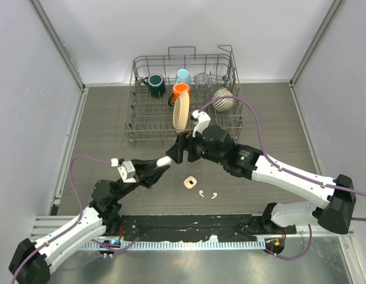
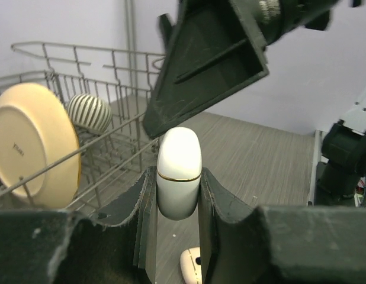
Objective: Insert the wireless bluetooth earbuds into the charging case
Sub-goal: Close the charging case, then place the charging case at the center of the board.
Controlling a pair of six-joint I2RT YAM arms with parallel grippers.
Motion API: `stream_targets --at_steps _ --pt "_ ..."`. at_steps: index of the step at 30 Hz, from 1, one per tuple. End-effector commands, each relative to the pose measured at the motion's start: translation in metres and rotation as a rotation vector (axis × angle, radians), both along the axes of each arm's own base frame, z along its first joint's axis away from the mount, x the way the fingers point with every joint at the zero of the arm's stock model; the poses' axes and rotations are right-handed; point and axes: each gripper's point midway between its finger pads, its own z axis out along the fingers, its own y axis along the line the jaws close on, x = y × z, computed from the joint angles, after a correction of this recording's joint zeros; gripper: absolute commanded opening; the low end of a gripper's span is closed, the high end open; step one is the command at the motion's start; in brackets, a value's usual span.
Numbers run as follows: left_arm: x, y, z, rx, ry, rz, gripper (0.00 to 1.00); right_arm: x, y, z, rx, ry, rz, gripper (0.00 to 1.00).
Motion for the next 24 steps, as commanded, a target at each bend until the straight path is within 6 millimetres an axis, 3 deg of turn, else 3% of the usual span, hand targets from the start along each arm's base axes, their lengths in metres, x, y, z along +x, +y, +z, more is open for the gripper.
stream_targets --at_steps 1,6,10,14,15,19,24 --pt "0.035 0.016 0.019 -0.039 0.170 0.179 0.00 0.029 -0.048 0.002 -0.008 -0.032 -0.319 0.82" --pt "0.047 0.014 -0.015 0.040 0.408 0.224 0.00 0.042 -0.090 0.015 0.030 -0.087 -0.518 0.83" --pt "0.050 0.011 -0.039 0.091 0.528 0.234 0.00 0.042 -0.101 0.014 0.046 -0.095 -0.557 0.82" --pt "0.042 -0.007 -0.054 0.163 0.630 0.138 0.00 0.039 -0.100 0.005 0.048 -0.076 -0.551 0.82" --pt "0.044 -0.009 -0.067 0.191 0.680 0.142 0.00 0.039 -0.099 0.003 0.045 -0.070 -0.546 0.83" --pt "0.049 -0.005 -0.095 0.215 0.834 0.208 0.00 0.035 -0.093 -0.001 0.041 -0.051 -0.516 0.82" --pt "0.044 -0.008 -0.108 0.213 0.887 0.178 0.00 0.033 -0.093 0.000 0.058 -0.039 -0.511 0.82"
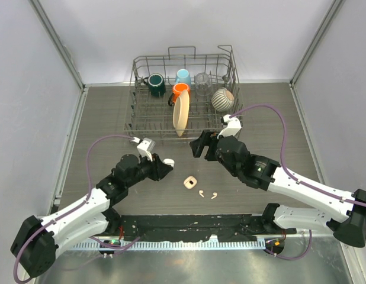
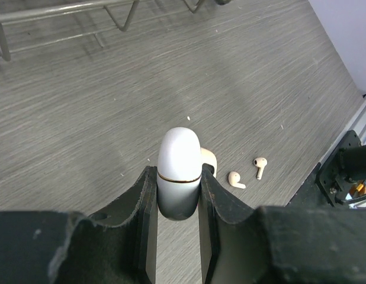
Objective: Insert the wireless bluetooth earbuds into the charging case
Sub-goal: Place the charging case at the center of the board.
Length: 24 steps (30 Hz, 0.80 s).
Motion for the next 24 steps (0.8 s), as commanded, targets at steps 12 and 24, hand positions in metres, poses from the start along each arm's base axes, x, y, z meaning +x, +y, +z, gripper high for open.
stream_targets --at_steps 12,24 --pt "-0.024 -0.010 -0.048 0.120 0.225 -0.162 0.00 -0.003 0.006 0.010 0.077 0.006 0.005 0.81" --pt "-0.004 -0.005 -0.079 0.196 0.292 -0.057 0.04 -0.005 0.012 0.001 0.074 0.036 0.024 0.81"
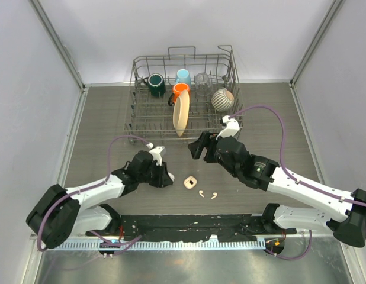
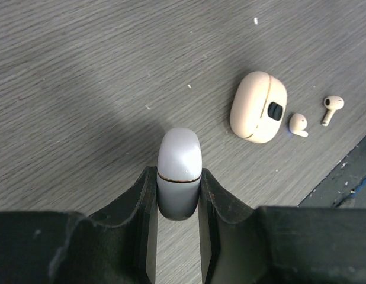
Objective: Insert the wireless bluetooth earbuds into the charging case
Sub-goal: Place the charging case at the center of the board.
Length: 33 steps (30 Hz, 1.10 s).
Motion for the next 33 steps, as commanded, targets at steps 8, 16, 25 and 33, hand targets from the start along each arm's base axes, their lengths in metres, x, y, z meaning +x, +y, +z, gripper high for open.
stream_targets --at_steps 8,16,25,33 --pt "0.028 -0.013 0.013 -0.018 -0.066 0.026 0.10 0.001 0.006 0.000 0.030 0.007 -0.003 0.80" --pt "0.031 -0.004 0.007 0.030 -0.065 0.062 0.34 0.002 0.007 0.002 0.018 0.000 0.008 0.80" --pt "0.034 -0.001 0.003 0.050 -0.059 0.088 0.38 0.001 0.007 0.000 0.016 0.007 0.008 0.80" --pt "0.037 0.001 0.005 0.070 -0.058 0.099 0.44 0.001 0.008 -0.003 -0.002 0.005 0.016 0.80"
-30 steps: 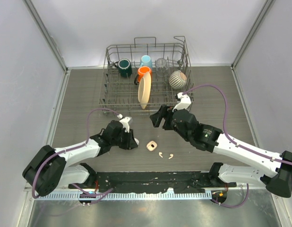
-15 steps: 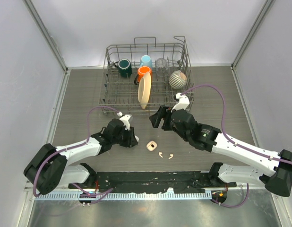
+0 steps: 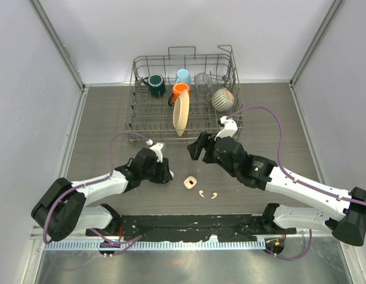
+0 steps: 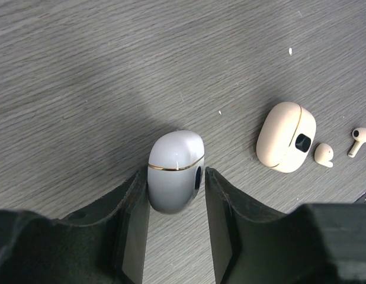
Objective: Insert the wireless bluetooth earbuds into the charging case
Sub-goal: Place the charging case at the center of the board.
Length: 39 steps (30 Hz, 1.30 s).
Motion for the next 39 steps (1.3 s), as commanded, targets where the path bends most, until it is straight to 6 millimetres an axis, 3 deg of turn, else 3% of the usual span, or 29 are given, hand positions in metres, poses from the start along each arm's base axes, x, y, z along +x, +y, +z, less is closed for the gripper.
stream_targets --at_steps 1,4,14,21,25,28,29,31,33,39 --pt "0.017 -0.003 0.017 -0.003 -0.055 0.025 0.45 0.002 0.004 0.004 -0.002 -0.016 0.009 0.81" --pt "0.020 -0.002 0.024 -0.008 -0.079 0.034 0.54 -0.001 0.010 -0.015 -0.047 0.024 0.044 0.82" --pt "0.020 0.015 0.054 -0.022 -0.181 0.094 0.63 -0.012 0.008 -0.057 -0.105 0.125 0.069 0.82" --pt "0.025 0.030 0.097 -0.102 -0.331 0.185 0.65 -0.028 0.008 -0.099 -0.143 0.239 0.101 0.82" --pt "0.025 0.043 0.125 -0.208 -0.470 0.254 0.68 -0.032 0.007 -0.121 -0.076 0.375 -0.009 0.84" --pt "0.024 0.051 0.135 -0.275 -0.537 0.305 0.74 -0.034 0.019 -0.123 -0.016 0.453 -0.035 0.83" --pt "0.023 0.058 0.148 -0.313 -0.586 0.334 0.76 -0.035 0.023 -0.123 -0.016 0.466 -0.024 0.82" --pt "0.020 0.064 0.148 -0.330 -0.609 0.353 0.83 -0.032 0.026 -0.119 -0.033 0.478 -0.044 0.82" --pt "0.017 0.073 0.156 -0.354 -0.649 0.386 0.87 -0.027 0.017 -0.121 -0.071 0.481 -0.103 0.82" --pt "0.015 0.086 0.156 -0.360 -0.684 0.433 0.98 -0.021 0.011 -0.110 -0.040 0.537 -0.243 0.81"
